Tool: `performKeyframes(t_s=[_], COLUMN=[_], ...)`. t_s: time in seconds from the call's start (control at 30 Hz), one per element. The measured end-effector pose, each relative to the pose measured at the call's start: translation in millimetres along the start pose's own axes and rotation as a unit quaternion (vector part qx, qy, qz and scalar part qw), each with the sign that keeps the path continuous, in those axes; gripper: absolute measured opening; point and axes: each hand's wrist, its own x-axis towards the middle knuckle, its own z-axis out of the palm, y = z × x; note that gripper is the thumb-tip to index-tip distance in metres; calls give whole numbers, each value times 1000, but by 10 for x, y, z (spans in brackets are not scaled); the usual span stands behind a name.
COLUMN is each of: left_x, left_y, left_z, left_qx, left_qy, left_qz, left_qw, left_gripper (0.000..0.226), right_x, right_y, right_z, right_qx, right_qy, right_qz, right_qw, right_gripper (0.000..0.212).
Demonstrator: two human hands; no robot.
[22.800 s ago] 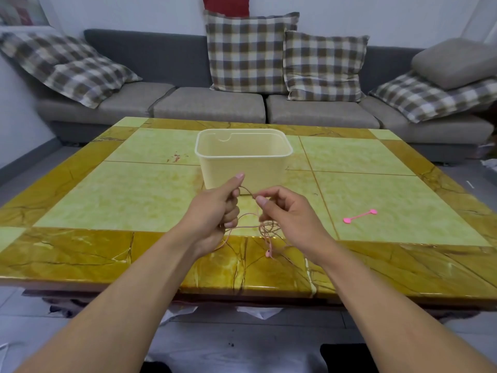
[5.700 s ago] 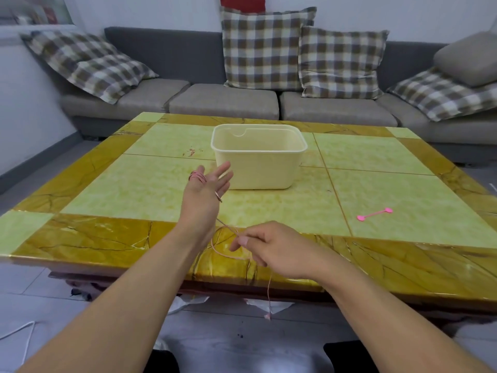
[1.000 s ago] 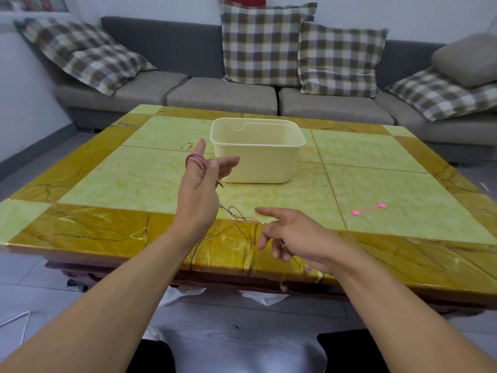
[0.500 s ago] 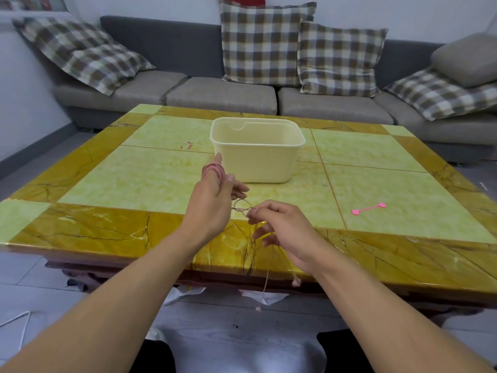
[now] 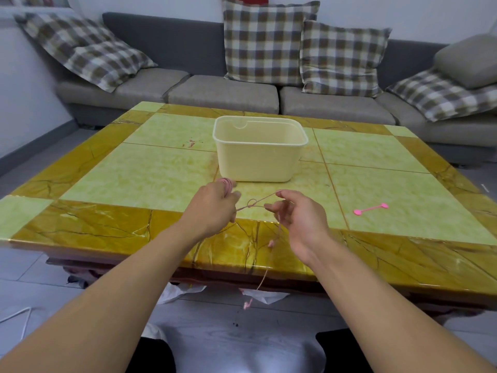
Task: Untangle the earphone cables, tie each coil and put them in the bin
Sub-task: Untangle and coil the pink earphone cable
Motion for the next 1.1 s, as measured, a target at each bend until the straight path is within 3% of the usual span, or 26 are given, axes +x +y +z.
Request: performKeyframes(t_s=[0.1, 0.23, 0.33, 0.47, 0.63, 0.7, 0.87, 1.1], left_x=[-63, -80, -58, 23, 62, 48, -37, -87], left_y=[50, 50, 15, -53, -77, -83, -21, 59], left_z=[-48, -151, -130, -74, -81, -85, -74, 15], left_qx=[-168, -189, -139, -69, -44, -76, -209, -232], left_qy=[-86, -107, -35, 106, 143, 118, -35, -135], left_qz=[-23, 8, 11, 2, -16, -25, -15, 12], left_qw=[982, 976, 990, 992, 989, 990, 977, 963], left_gripper=[24, 20, 20, 26, 26, 26, 34, 27], right_x=[32, 16, 1, -24, -55, -40, 26, -13], right_y=[-14, -76, -101, -113, -228, -259, -192, -142], right_z=[-33, -125, -183, -267, -385, -434, -463, -344], right_qx=[-15, -57, -72, -272, -245, -218, -286, -242], right_qy=[7, -45, -92, -159, -247, -247, -158, -151], right_qz=[-24, -50, -38, -19, 34, 44, -23, -144], right_qw=[1000, 996, 992, 949, 937, 943, 945, 948], right_gripper=[18, 16, 14, 17, 30, 30, 17, 24])
